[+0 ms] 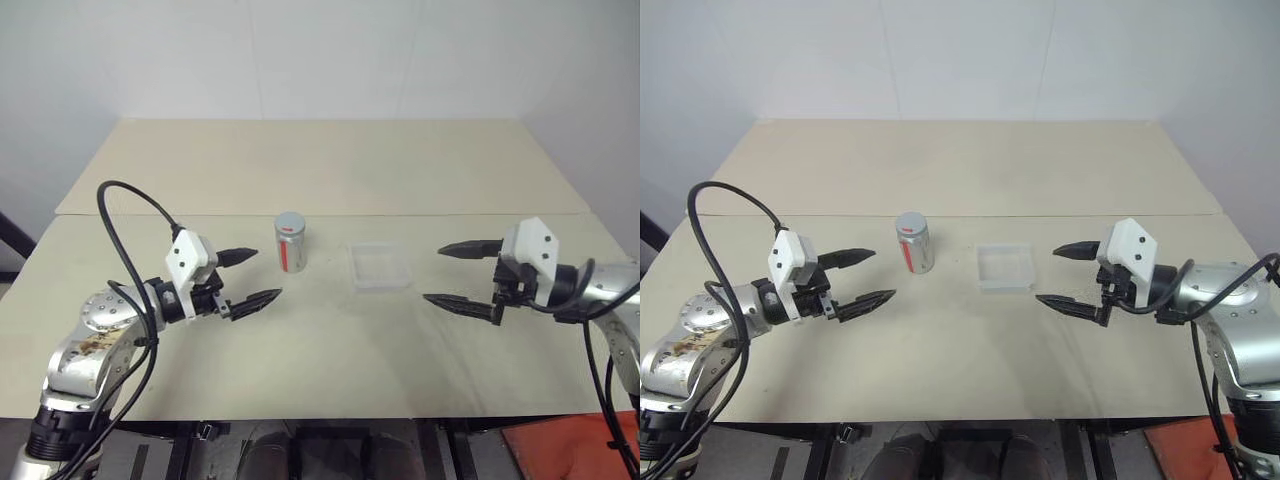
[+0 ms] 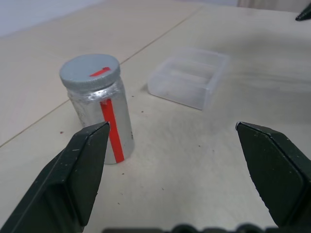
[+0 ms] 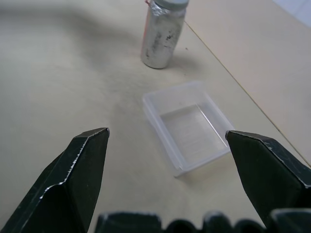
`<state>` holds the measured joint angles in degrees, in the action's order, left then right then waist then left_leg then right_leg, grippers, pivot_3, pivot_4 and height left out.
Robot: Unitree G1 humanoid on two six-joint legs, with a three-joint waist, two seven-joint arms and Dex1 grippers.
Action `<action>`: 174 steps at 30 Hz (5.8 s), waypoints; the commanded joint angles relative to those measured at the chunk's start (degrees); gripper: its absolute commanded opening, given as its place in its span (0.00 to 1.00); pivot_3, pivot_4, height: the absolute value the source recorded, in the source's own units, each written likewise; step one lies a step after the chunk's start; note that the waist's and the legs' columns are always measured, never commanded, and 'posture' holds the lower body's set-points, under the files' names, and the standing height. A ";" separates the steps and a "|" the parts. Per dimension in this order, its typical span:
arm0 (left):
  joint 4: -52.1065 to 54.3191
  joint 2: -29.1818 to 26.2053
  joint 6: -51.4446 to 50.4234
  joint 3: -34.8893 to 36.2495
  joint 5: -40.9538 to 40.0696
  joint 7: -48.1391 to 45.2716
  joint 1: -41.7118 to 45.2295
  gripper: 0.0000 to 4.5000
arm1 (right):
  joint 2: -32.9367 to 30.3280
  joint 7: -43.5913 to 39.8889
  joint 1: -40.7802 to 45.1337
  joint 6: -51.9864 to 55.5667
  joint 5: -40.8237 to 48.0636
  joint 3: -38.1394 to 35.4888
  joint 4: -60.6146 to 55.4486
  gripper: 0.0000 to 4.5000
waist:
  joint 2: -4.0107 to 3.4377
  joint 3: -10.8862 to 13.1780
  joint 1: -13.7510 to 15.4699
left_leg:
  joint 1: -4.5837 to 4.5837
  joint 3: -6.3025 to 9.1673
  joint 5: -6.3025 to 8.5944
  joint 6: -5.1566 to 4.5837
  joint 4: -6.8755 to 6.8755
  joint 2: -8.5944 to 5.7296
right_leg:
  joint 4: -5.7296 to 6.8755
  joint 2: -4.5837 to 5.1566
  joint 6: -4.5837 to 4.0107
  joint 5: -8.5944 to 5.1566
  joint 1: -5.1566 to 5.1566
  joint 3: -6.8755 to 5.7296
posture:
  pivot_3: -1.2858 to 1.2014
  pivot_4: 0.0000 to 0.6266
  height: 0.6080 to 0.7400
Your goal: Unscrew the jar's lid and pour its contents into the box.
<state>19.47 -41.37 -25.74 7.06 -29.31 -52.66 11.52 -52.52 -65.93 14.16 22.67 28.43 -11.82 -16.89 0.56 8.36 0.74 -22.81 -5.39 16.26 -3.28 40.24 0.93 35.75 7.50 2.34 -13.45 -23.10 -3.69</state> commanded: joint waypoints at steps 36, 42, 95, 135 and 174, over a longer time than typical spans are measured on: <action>-12.69 33.29 9.06 -9.40 24.48 42.24 8.02 1.00 | 0.05 0.58 1.88 -5.38 0.46 -2.66 -0.84 0.99 | 0.03 0.01 0.51 | -0.03 0.06 0.02 -0.05 0.08 -0.04 | 0.00 0.05 0.02 0.03 0.05 -0.03 | 0.52 0.24 1.00; -16.96 33.91 11.01 -8.82 23.68 40.73 11.21 1.00 | 0.05 0.62 2.12 -5.55 0.30 -2.58 -0.59 0.99 | 0.03 0.01 0.64 | -0.03 0.07 0.02 -0.05 0.11 -0.04 | 0.00 0.05 0.02 0.03 0.05 -0.04 | 0.52 0.24 1.00; -31.82 15.83 9.36 -10.32 0.45 -20.79 31.50 0.45 | 21.04 25.46 29.63 24.13 10.87 12.72 -5.52 1.00 | 0.03 0.01 -0.09 | -0.29 0.05 -0.01 0.00 0.16 -0.18 | 0.00 -0.02 0.04 0.03 -0.15 -0.19 | 0.52 0.24 1.00; -31.99 16.61 11.46 -11.05 0.99 -30.17 34.31 0.45 | 22.09 8.32 34.33 12.11 2.87 20.34 8.33 0.61 | 0.02 0.01 -0.93 | -0.21 0.07 -0.04 0.04 -0.04 -0.14 | 0.00 -0.06 0.04 0.03 -0.18 -0.21 | 0.52 0.24 1.00; -39.05 17.70 14.29 -10.38 4.78 -28.44 35.72 0.45 | 29.08 19.36 32.68 17.88 2.14 15.51 0.00 0.99 | 0.00 0.01 -1.55 | -0.15 0.08 -0.10 0.14 -0.05 -0.09 | 0.08 -0.08 0.03 0.03 -0.18 -0.23 | 0.52 0.24 1.00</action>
<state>-20.29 -23.69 -12.37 -3.59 -24.56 -81.41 46.08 -23.82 -48.19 46.27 39.75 30.03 3.87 -13.99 0.56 8.38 -0.80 -22.96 -5.31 16.16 -3.14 40.18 0.83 35.83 7.42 2.37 -13.42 -23.28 -3.92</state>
